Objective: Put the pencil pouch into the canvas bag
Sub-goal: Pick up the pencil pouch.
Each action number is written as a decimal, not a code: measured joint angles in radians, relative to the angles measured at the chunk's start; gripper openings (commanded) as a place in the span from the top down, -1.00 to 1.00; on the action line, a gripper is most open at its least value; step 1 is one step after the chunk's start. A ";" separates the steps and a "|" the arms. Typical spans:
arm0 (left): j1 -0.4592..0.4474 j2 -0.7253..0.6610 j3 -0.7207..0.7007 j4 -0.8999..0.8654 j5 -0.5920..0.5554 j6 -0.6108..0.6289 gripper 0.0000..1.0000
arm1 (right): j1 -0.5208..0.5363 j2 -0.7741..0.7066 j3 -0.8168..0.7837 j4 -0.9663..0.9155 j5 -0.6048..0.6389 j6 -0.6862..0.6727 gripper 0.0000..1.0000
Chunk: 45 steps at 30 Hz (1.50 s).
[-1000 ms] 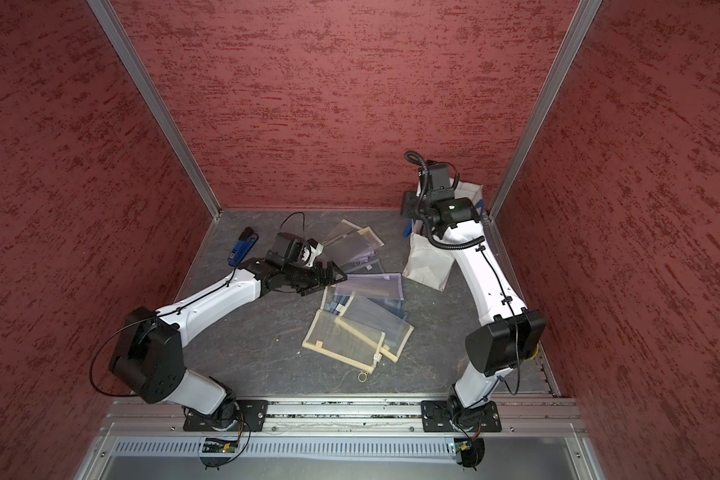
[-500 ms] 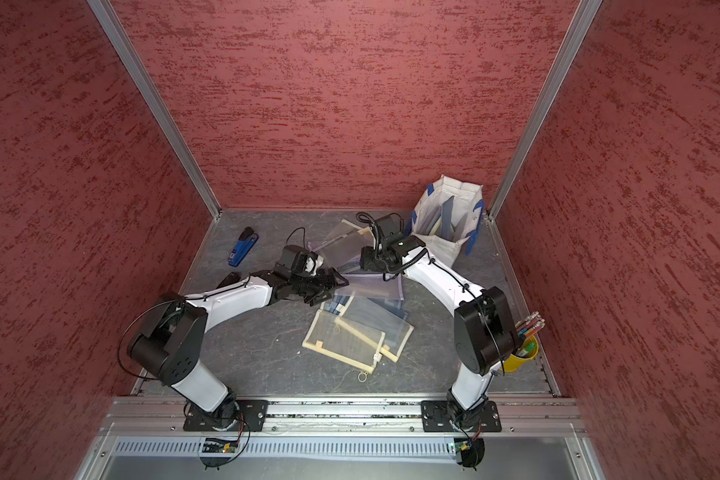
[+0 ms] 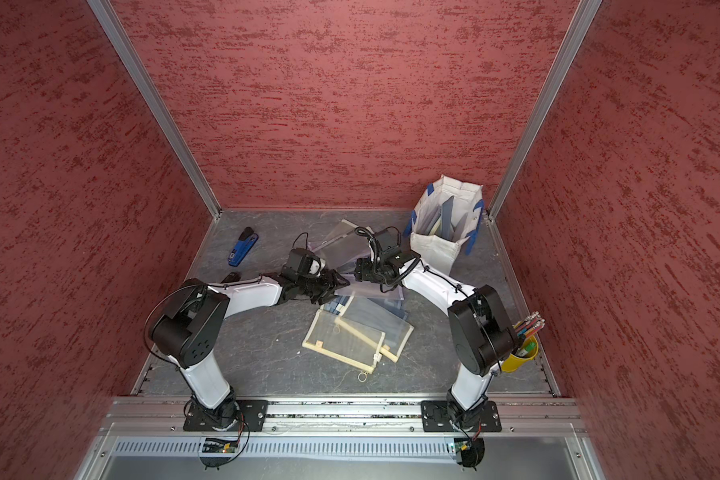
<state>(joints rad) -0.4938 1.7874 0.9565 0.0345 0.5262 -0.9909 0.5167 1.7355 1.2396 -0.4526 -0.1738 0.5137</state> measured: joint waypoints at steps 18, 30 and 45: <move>0.032 -0.060 0.056 -0.064 0.041 0.142 1.00 | 0.000 -0.203 -0.098 0.027 -0.051 -0.056 -0.54; 0.151 -0.381 0.343 -0.451 0.286 0.710 1.00 | -0.060 -0.390 0.083 0.010 -0.280 -0.305 -0.60; 0.078 -0.587 0.421 -0.800 0.214 1.181 1.00 | -0.095 -0.290 0.289 -0.269 -0.530 -0.612 -0.55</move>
<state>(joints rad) -0.4156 1.2003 1.3773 -0.7650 0.7406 0.1905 0.4217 1.4460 1.5288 -0.7219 -0.7036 -0.0982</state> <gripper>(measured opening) 0.054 0.777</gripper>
